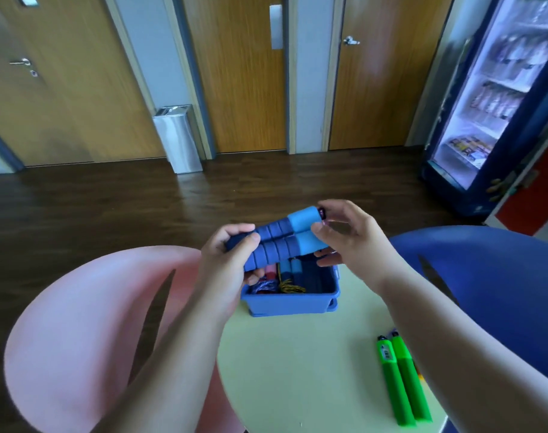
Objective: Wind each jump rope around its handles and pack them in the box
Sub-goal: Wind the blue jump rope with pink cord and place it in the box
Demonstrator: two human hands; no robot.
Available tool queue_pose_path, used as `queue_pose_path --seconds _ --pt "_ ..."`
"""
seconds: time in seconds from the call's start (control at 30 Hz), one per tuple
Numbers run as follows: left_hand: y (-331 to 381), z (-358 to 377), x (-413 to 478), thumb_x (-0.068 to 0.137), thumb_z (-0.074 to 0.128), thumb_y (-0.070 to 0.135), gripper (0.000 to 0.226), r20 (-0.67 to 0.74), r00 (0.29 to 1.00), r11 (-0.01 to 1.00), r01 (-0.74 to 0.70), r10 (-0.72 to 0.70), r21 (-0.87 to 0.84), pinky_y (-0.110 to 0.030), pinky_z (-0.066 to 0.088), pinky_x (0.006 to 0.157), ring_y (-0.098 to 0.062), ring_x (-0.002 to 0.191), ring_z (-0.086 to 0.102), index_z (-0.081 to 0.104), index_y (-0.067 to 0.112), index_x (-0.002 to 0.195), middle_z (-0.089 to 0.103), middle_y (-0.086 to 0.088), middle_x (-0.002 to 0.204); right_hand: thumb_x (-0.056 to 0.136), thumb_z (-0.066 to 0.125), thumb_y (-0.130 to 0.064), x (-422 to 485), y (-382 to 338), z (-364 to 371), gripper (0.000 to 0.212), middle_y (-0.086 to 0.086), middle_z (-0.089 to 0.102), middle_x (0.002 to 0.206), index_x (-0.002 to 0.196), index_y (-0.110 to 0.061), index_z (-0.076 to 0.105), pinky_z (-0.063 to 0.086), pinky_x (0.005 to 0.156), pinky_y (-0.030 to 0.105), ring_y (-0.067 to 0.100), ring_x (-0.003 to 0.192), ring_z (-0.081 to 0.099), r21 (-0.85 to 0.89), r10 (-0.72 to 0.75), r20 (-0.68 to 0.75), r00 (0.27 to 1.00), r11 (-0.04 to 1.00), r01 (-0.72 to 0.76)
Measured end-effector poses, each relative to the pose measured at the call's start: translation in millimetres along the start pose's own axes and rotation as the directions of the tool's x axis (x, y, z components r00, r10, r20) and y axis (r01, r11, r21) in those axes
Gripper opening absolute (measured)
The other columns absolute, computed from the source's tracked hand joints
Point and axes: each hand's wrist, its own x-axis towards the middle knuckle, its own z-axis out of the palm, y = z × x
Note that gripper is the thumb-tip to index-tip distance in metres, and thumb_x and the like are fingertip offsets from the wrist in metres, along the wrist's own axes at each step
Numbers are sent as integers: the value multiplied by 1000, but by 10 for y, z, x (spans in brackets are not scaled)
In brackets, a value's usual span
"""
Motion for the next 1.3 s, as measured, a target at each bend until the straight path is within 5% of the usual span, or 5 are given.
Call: queue_pose_path --seconds 0.13,0.3,0.5,0.67,1.3 --pt "-186 485 30 96 69 12 10 -80 997 997 -11 5 -80 -29 45 48 -26 45 57 68 21 99 72 -11 80 90 79 -17 -12 35 -236 41 17 59 125 124 -19 54 65 76 43 26 76 76 236 161 -365 917 969 -76" --pt "-420 1106 -199 98 66 15 10 -77 995 988 58 -69 -145 -28 50 48 -21 46 59 66 22 105 73 -1 74 92 76 -12 -179 161 -255 46 31 66 116 128 -29 52 63 85 48 31 91 73 373 137 -280 950 928 -24" --pt "-607 1469 -474 101 63 18 11 12 999 995 53 -52 -83 -29 55 50 -27 64 72 62 19 112 75 -8 98 93 71 -2 -241 277 -333 45 17 64 119 120 -36 59 52 50 29 20 70 69 372 121 -382 916 928 32" --pt "-754 1424 -544 102 64 27 7 220 975 998 -4 -11 67 -37 63 63 -25 96 73 68 22 104 73 0 106 83 80 -3 -216 340 -607 42 -2 63 118 108 -34 68 62 85 56 31 98 71 318 170 -441 881 948 -24" --pt "-262 1941 155 108 50 30 26 768 529 896 -30 -361 442 -25 41 43 -18 53 52 71 15 110 59 -11 78 92 59 7 -628 173 -1580 44 27 63 122 125 -20 52 62 74 44 46 92 68 379 126 406 905 878 -292"
